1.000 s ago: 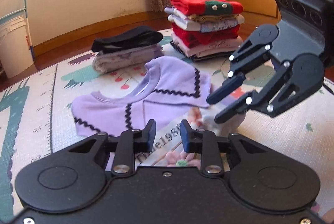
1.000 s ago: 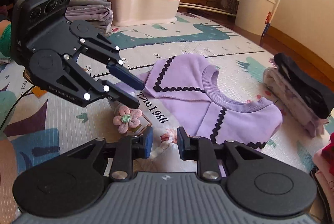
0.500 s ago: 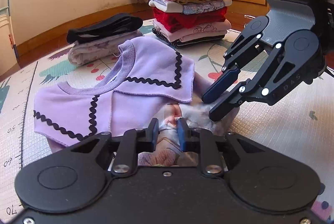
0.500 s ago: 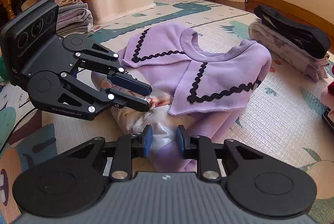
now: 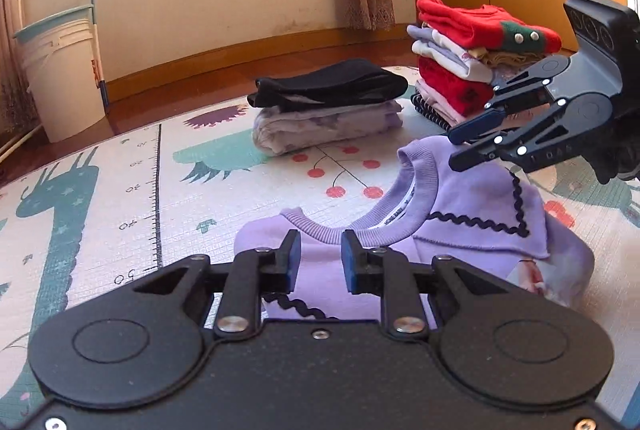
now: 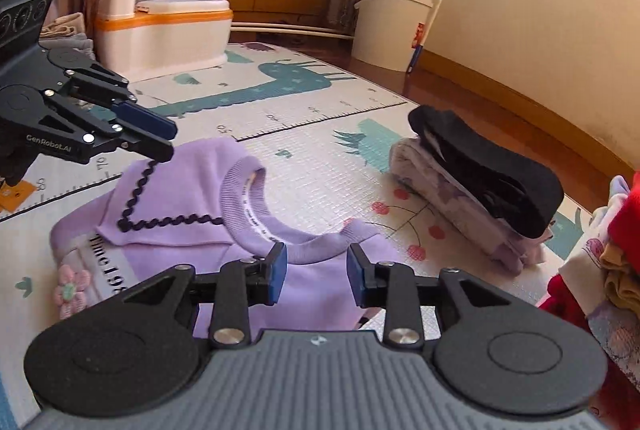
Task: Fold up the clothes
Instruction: 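Grasp the folded sweatshirt at both sides with both grippers, then lift and carry the sweatshirt onto the red clothes stack with both grippers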
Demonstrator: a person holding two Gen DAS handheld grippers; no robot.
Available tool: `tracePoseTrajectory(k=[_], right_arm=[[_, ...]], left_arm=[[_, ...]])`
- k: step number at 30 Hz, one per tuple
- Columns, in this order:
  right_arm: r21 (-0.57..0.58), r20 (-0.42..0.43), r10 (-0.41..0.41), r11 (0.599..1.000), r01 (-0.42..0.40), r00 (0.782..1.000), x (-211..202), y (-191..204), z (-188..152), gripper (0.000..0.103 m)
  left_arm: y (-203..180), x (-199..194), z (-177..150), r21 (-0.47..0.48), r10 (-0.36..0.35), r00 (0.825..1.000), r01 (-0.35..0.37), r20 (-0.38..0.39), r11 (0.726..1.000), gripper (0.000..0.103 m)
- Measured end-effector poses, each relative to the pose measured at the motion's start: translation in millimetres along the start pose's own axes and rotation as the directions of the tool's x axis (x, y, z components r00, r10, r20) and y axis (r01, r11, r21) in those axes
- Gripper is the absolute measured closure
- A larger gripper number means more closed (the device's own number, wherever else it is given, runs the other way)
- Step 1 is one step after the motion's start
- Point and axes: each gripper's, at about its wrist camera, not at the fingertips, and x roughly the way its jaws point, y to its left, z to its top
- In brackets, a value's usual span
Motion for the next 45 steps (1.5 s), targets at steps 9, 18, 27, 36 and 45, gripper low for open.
tracePoseTrajectory(k=[9,18,27,36,45], right_arm=[[0.287,-0.039,0.037,0.957,-0.024,0.999,33.7,-32.2,-37.6,0.066],[0.398,-0.067,0.091,0.916,-0.057,0.994,44.1,-44.2,-35.5,0.063],[0.704,-0.077,0.162,0.707,-0.061,0.984,-14.3,-69.8,-63.6,0.042],[0.797,-0.090,0.323,0.591,-0.126,0.942,-27.0,-0.1,-102.1,0.048],[0.868,-0.144,0.458,0.484,-0.111,0.877,-57.1,9.9,-128.1,0.062]], left_arm=[[9.3,17.6,-26.4,-0.089,-0.026,0.999,0.022,-0.041,0.996,0.083],[15.5,2.8,-15.5,-0.178,-0.023,0.998,0.012,-0.059,0.984,0.081],[39.5,-40.6,-49.6,-0.713,-0.120,0.989,0.020,-0.090,0.701,0.043],[6.5,-37.4,-80.6,-0.842,-0.244,0.966,0.062,-0.084,0.536,0.056],[-26.0,-74.1,-101.5,-0.864,-0.352,0.930,0.089,-0.106,0.496,0.061]])
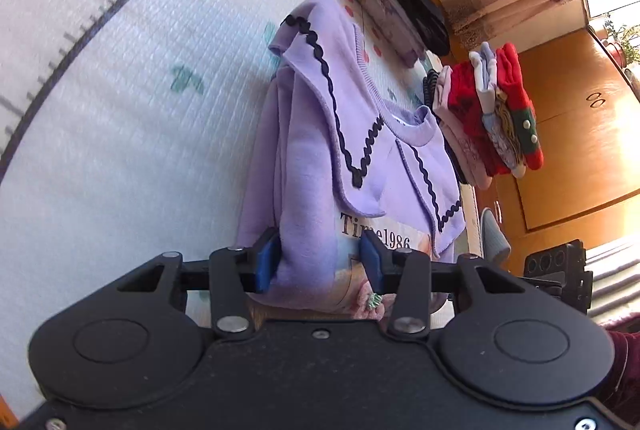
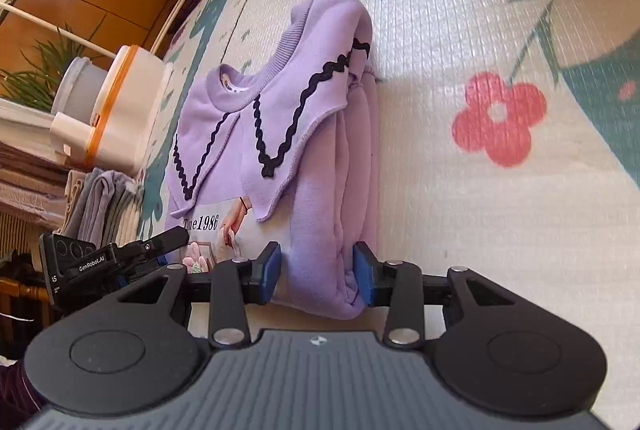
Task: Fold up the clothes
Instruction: 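Lift and carry the sweatshirt onto the red clothes stack with both grippers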
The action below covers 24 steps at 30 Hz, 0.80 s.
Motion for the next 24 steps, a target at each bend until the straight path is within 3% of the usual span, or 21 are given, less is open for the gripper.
tracePoseTrajectory(k=[3,4,6,9,11,15,19,24], right_arm=[[-0.048,-0.085,0.004,0.999,-0.008,0.996,-12.7,2.7,-22.7,0.058],[-0.077,-0.095,0.001,0.997,-0.008,0.996,-18.5,4.9,-28.1,0.058],[-0.105,-0.045,0.008,0.994,-0.013,0.999,-34.3,6.4,-30.0,0.055],[-0.064,0.084,0.019,0.998,-0.014,0.996,-51.9,2.8,-19.3,0.042],[-0.048,0.149,0.029,0.999,-0.022,0.988,-54.7,2.3,-6.7,0.039],[-0.053,0.144,0.016,0.999,-0.009,0.990,-27.9,6.7,16.6,0.037],[0.027,0.092,0.012,1.000,-0.015,0.996,2.1,-7.4,16.4,0.037],[0.049,0.118,0.058,0.997,-0.065,0.991,7.9,-16.5,8.7,0.036]], left_arm=[[-4.9,-14.3,-12.3,0.028,0.004,1.000,-0.004,-0.002,1.000,0.060],[-6.5,-19.1,-16.4,0.037,0.006,1.000,-0.006,-0.003,0.999,0.055],[-9.8,-26.1,-13.9,0.038,-0.001,1.000,0.000,0.020,0.999,0.042],[-16.5,-24.7,1.0,0.045,0.006,0.999,-0.008,0.046,0.999,0.038],[-14.3,-15.6,9.2,0.034,0.030,0.998,-0.032,0.049,0.999,0.037],[-0.5,1.7,10.1,-0.045,0.034,0.999,-0.033,0.030,0.998,0.037],[-3.8,8.3,8.7,-0.040,-0.001,1.000,0.003,0.029,0.999,0.037],[-8.1,14.6,7.0,-0.038,0.003,0.999,-0.002,0.035,0.999,0.037]])
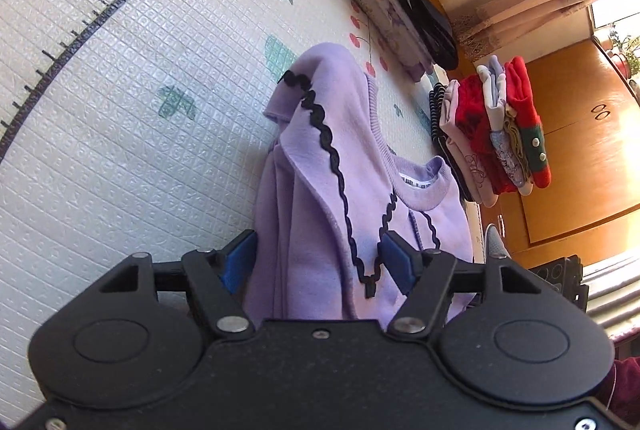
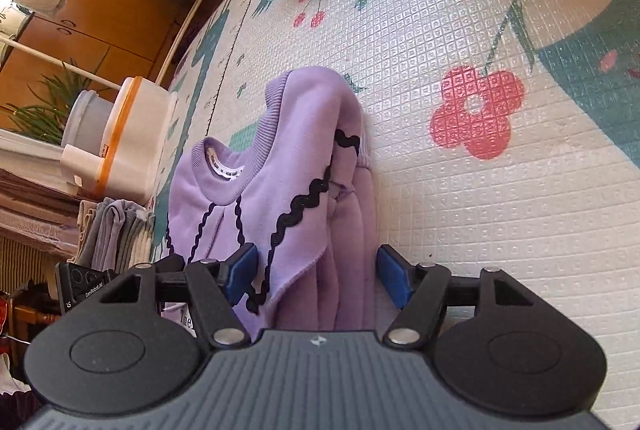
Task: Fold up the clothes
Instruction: 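Lift and carry the sweatshirt onto the red clothes stack with both grippers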
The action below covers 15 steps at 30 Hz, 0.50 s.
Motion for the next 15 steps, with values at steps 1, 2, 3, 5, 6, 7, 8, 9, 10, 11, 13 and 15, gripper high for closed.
tracePoseTrajectory(k=[1,2,3,5,6,7,8,9,10,11,13,15], right_arm=[[0.005,0.002,0.007,1.000,-0.007,1.000,0.0,-1.4,-0.1,0.036],[0.005,0.004,0.010,1.000,-0.010,1.000,0.0,-2.2,-0.7,0.036],[0.005,0.007,0.013,1.000,-0.013,1.000,0.4,-2.6,-1.7,0.039],[0.003,0.014,0.020,1.000,-0.020,1.000,1.2,-3.2,-3.6,0.045],[0.009,0.015,0.025,1.000,-0.026,1.000,1.9,-3.5,-4.3,0.052],[0.022,0.012,0.034,0.999,-0.034,0.999,2.9,-4.0,-4.7,0.057],[0.034,0.010,0.043,0.998,-0.043,0.999,3.9,-4.5,-5.1,0.063],[0.047,0.007,0.052,0.998,-0.052,0.999,4.9,-4.9,-5.5,0.065],[0.058,0.006,0.060,0.997,-0.060,0.998,4.7,-5.2,-5.5,0.066],[0.070,0.007,0.068,0.995,-0.068,0.998,2.5,-5.7,-5.2,0.067],[0.100,0.010,0.087,0.991,-0.088,0.996,-3.3,-7.5,-5.3,0.068],[0.135,0.009,0.114,0.984,-0.115,0.993,-10.2,-9.0,-6.3,0.068]], left_arm=[[1.8,-1.0,-1.0,-0.017,-0.001,1.000,0.001,0.005,1.000,0.039],[3.6,-2.0,-2.0,-0.035,-0.002,1.000,0.003,0.010,0.999,0.042],[5.2,-2.7,-3.0,-0.050,-0.003,1.000,0.004,0.014,0.999,0.049],[6.9,-1.6,-5.1,-0.066,-0.015,1.000,0.016,0.010,0.998,0.063],[7.2,-0.7,-6.0,-0.078,-0.026,1.000,0.027,0.005,0.997,0.067],[7.4,-1.5,-6.8,-0.090,-0.034,0.999,0.035,0.009,0.995,0.068],[7.5,-2.2,-7.5,-0.102,-0.042,0.999,0.043,0.013,0.994,0.069],[7.8,-3.3,-8.1,-0.113,-0.050,0.999,0.052,0.015,0.992,0.070],[8.3,-4.9,-8.1,-0.125,-0.059,0.998,0.061,0.016,0.990,0.070],[7.8,-6.4,-8.1,-0.134,-0.070,0.997,0.071,0.015,0.988,0.071],[2.9,-9.5,-8.3,-0.144,-0.095,0.995,0.095,0.010,0.985,0.071],[-3.5,-11.9,-7.7,-0.151,-0.121,0.993,0.120,0.005,0.981,0.071]])
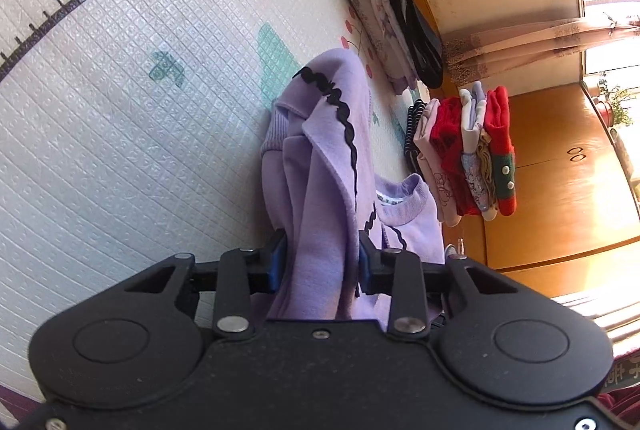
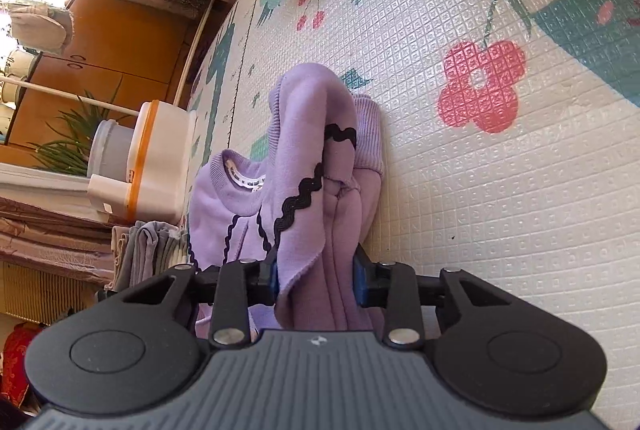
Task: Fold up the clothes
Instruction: 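Lift and carry the sweatshirt onto the red clothes stack with both grippers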
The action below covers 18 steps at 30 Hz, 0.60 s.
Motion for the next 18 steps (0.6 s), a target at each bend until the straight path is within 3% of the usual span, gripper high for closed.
tracePoseTrajectory(k=[5,10,14,18], right_arm=[[0.012,0.027,0.043,0.999,-0.043,0.999,-31.1,8.7,4.0,0.069],[-0.026,0.149,0.123,0.992,-0.120,0.981,-79.3,31.6,29.4,0.069],[-0.100,0.288,0.216,0.976,-0.195,0.933,-130.2,58.0,65.6,0.069],[-0.165,0.427,0.297,0.954,-0.249,0.854,-186.1,75.6,114.7,0.069]], left_arm=[[-42.0,9.2,12.1,0.045,-0.080,0.997,0.081,-0.019,0.996,0.071],[-112.3,25.5,46.5,0.128,-0.193,0.981,0.196,-0.034,0.972,0.071],[-199.2,56.6,86.4,0.237,-0.297,0.953,0.302,-0.057,0.924,0.071],[-287.5,94.5,119.3,0.358,-0.366,0.926,0.373,-0.090,0.856,0.071]])
